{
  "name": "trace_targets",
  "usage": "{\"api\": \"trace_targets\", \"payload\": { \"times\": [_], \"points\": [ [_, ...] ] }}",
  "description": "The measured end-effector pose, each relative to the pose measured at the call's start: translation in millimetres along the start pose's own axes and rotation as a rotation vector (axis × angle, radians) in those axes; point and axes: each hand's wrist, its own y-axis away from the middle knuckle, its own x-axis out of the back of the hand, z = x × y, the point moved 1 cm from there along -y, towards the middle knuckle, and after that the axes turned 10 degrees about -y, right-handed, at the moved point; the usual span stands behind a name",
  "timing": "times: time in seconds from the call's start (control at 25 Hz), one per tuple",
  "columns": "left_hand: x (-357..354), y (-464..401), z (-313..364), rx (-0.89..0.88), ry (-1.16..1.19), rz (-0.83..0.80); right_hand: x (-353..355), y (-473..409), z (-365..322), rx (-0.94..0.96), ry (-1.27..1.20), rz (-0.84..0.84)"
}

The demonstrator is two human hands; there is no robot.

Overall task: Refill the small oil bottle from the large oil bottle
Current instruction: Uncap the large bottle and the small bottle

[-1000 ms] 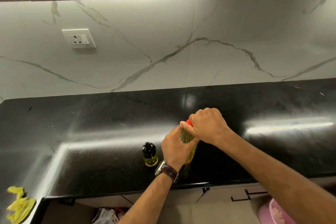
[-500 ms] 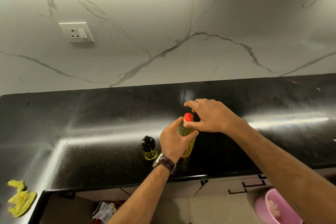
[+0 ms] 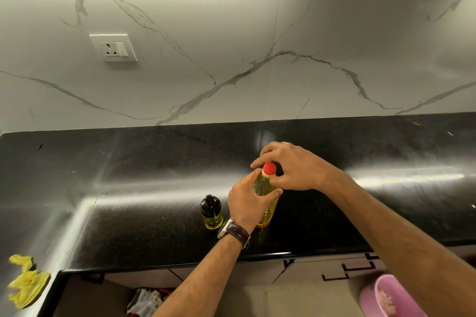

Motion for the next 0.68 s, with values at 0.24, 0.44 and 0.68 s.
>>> {"api": "trace_targets", "payload": {
  "times": [0.24,0.44,0.68],
  "points": [
    [0.1,-1.0,-0.6,0.002,-0.02,0.001,-2.6,-9.5,-9.9,-0.195,0.4,0.217],
    [1.8,-0.5,0.7,-0.011,0.021,0.011,8.2,-3.9,-10.9,-0.046,0.104,0.016],
    [-2.9,-1.8,-6.4,-0.015,0.018,0.015,15.2,15.1,31.7,-0.041,-0.115,0.222]
  ]
}}
